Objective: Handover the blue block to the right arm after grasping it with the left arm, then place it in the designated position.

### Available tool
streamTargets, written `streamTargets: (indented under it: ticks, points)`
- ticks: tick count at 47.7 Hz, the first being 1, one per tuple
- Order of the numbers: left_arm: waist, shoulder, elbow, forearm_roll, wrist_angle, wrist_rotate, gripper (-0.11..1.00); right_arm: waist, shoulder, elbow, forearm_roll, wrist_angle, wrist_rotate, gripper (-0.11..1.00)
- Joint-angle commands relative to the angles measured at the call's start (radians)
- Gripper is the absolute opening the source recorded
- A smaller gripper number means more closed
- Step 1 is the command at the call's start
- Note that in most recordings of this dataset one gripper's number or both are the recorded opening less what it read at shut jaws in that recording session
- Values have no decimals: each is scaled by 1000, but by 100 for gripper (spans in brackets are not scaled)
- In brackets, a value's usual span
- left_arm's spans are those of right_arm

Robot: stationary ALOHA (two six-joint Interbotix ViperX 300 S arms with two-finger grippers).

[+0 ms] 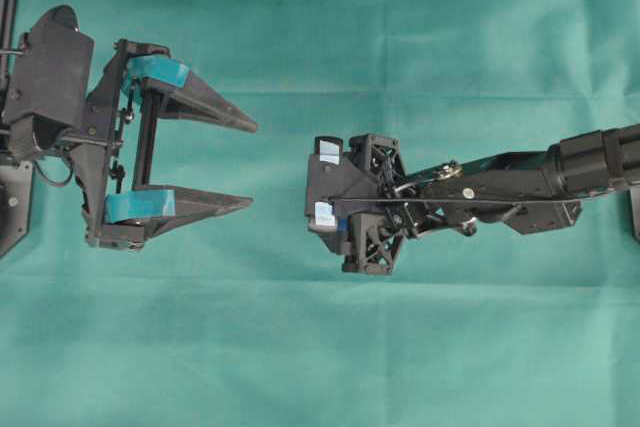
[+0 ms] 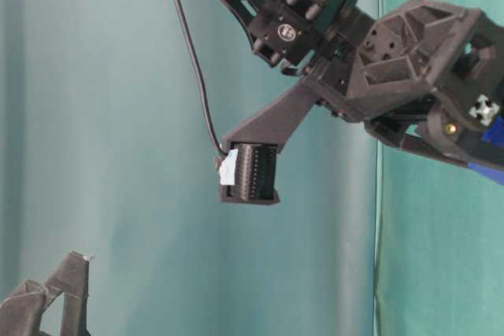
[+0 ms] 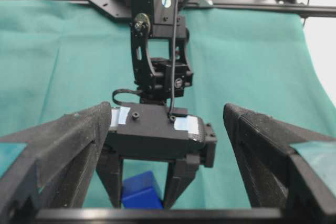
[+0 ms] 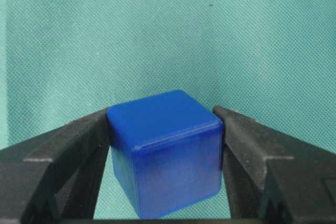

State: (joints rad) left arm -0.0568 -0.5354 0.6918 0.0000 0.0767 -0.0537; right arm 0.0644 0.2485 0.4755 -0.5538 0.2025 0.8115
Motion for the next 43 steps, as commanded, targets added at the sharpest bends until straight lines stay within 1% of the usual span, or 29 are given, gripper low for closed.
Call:
streamTargets:
  ticks: [1, 12, 25, 27, 29, 30, 33, 35, 43]
  points:
    - [2, -6, -18, -2, -6, 0, 100, -2, -17, -21, 2, 0, 0, 63]
    - [3, -6, -20, -2, -6, 0, 100, -2, -17, -20, 0, -5, -6, 63]
    - [3, -6, -20, 0, -5, 0, 100, -2, -17, -23, 3, 3, 6, 64]
    - [2, -6, -20, 0, -5, 0, 100, -2, -17, -25, 8, 3, 11, 71]
    - [3, -6, -20, 0, -5, 0, 100, -2, -17, -26, 11, 5, 17, 83]
    - [3, -6, -20, 0, -5, 0, 100, -2, -17, -29, 9, 6, 18, 86]
    - [3, -6, -20, 0, -5, 0, 100, -2, -17, -31, 9, 6, 18, 94]
    - [3, -6, -20, 0, -5, 0, 100, -2, -17, -31, 11, 6, 18, 95]
    - [2, -6, -20, 0, -5, 2, 100, -2, -17, -32, 9, 6, 18, 93]
